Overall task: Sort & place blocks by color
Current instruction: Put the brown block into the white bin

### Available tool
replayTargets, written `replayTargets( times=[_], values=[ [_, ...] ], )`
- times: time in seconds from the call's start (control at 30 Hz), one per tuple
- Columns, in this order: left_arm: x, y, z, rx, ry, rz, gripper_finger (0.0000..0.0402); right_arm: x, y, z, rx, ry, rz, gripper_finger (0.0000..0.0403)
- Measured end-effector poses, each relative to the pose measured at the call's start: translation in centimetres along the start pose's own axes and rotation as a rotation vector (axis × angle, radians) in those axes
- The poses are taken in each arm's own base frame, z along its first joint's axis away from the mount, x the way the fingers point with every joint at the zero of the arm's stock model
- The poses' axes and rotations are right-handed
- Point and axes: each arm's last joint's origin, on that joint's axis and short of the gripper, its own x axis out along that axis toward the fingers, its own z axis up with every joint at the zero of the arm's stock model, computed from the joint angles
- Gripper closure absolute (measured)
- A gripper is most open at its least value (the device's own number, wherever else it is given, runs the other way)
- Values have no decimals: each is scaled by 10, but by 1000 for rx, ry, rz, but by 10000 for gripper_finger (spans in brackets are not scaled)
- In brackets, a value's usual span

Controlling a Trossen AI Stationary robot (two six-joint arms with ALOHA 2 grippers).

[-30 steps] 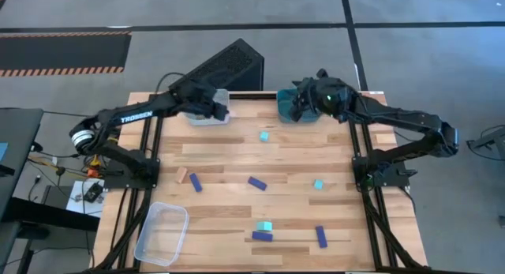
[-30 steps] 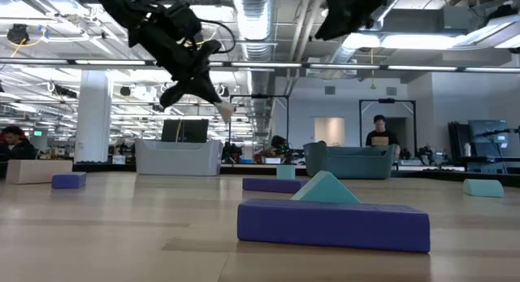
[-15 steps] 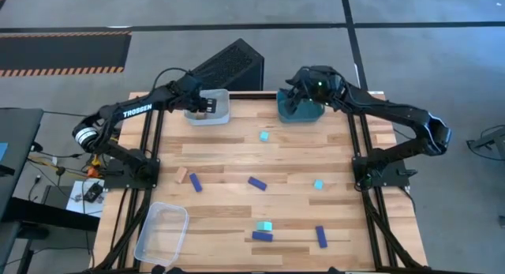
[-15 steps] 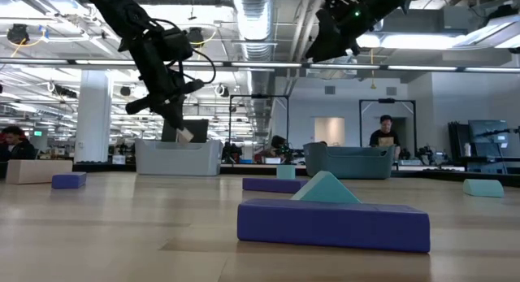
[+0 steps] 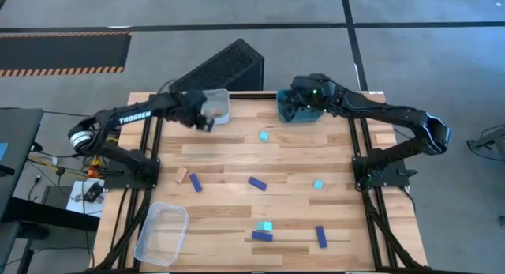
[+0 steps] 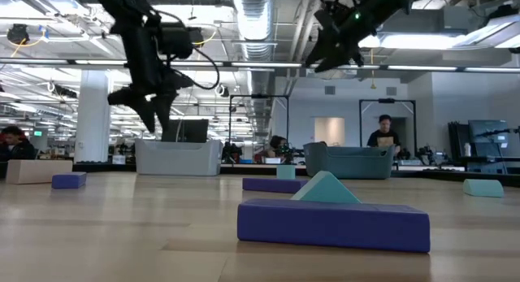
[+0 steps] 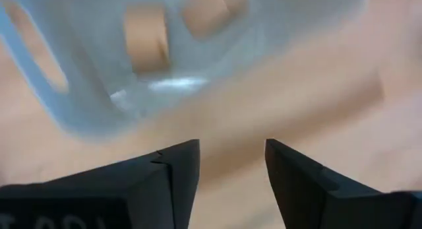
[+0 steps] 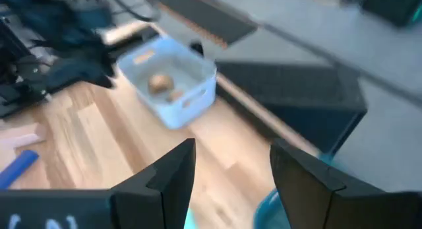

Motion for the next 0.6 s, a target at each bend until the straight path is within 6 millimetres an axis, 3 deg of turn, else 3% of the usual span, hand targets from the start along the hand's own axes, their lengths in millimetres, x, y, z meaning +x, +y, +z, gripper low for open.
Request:
replayTargets(
  times=[0.23,0.43,0.6],
  values=[
    [-13,-41,-70,195,135,10,245,0,25,-16,37,40,74,184],
    [-6,-35,-119,181,240,69,249,-4,43,-13,36,-25,145,184],
    [-8,-26,-136,139,273,120,250,-5,47,-15,53,-22,159,184]
  ],
)
